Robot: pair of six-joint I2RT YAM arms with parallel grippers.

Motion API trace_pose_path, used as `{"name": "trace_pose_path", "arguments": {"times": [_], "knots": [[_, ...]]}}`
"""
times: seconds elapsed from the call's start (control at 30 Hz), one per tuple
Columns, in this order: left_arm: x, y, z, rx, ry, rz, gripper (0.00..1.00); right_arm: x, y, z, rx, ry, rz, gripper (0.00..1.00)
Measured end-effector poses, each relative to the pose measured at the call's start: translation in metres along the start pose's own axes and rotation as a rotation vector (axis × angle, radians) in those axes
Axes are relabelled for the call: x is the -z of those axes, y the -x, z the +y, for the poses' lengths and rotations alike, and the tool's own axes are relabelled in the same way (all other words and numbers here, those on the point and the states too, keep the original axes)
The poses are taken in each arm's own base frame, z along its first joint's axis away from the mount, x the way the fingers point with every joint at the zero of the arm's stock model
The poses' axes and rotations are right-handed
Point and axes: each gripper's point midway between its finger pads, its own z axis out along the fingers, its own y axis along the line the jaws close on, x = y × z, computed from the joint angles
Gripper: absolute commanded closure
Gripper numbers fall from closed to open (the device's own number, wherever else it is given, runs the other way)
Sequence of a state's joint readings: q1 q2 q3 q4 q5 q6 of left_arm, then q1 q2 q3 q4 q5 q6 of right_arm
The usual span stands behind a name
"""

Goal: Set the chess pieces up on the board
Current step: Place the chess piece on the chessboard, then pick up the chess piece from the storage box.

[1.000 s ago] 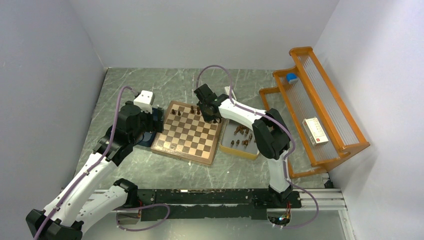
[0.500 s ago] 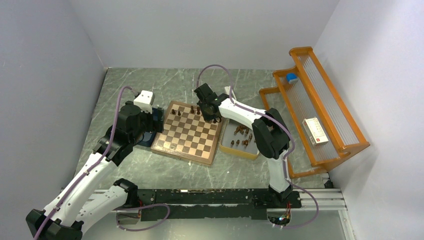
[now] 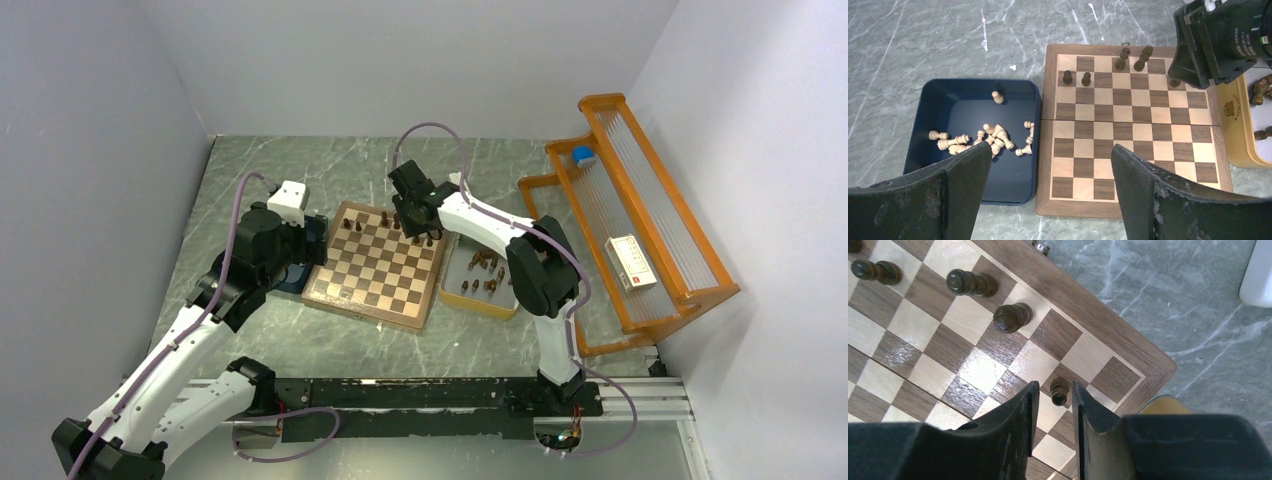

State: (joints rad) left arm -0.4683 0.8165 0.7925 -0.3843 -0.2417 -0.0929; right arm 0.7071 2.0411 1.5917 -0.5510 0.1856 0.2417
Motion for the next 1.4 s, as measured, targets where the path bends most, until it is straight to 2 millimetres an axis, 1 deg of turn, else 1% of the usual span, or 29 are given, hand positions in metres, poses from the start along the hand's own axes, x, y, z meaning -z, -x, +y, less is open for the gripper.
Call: {"name": "trace_pose_path", "arguments": {"times": [0.17,0.27,0.4,0.53,0.6,0.67,0.73,0.83,0.97,1.13,1.27,1.4], "knots": [[0.000,0.000,0.000,0.000,0.000,0.000,0.07,0.005,0.007,0.002,-0.004,0.010,-0.016,0.65],[0.000,0.000,0.000,0.000,0.000,0.000,0.07,0.013,0.011,0.001,-0.008,0.015,-0.033,0.65],[0.000,0.000,0.000,0.000,0.000,0.001,0.07,0.041,0.012,-0.005,-0.024,0.017,-0.075,0.65],[0.000,0.000,0.000,0.000,-0.001,0.001,0.07,0.075,0.001,-0.019,-0.043,0.000,-0.112,0.67],[0.000,0.000,0.000,-0.001,-0.001,0.001,0.07,0.082,-0.003,-0.023,-0.049,-0.009,-0.119,0.68],[0.000,0.000,0.000,0.000,-0.001,0.001,0.07,0.088,-0.012,-0.030,-0.056,-0.028,-0.116,0.68],[0.000,0.000,0.000,0.000,-0.001,0.001,0.07,0.090,-0.019,-0.037,-0.059,-0.049,-0.109,0.68],[0.000,0.000,0.000,0.000,-0.001,0.001,0.07,0.091,-0.035,-0.052,-0.064,-0.093,-0.087,0.68],[0.000,0.000,0.000,0.000,-0.001,0.001,0.07,0.090,-0.054,-0.080,-0.091,-0.152,-0.049,0.67],[0.000,0.000,0.000,0.000,-0.001,0.001,0.07,0.086,-0.072,-0.114,-0.149,-0.207,-0.008,0.63],[0.000,0.000,0.000,0.000,-0.001,0.001,0.07,0.082,-0.085,-0.134,-0.179,-0.239,0.022,0.62],[0.000,0.000,0.000,0.000,-0.001,0.001,0.07,0.078,-0.093,-0.145,-0.201,-0.250,0.038,0.62]]}}
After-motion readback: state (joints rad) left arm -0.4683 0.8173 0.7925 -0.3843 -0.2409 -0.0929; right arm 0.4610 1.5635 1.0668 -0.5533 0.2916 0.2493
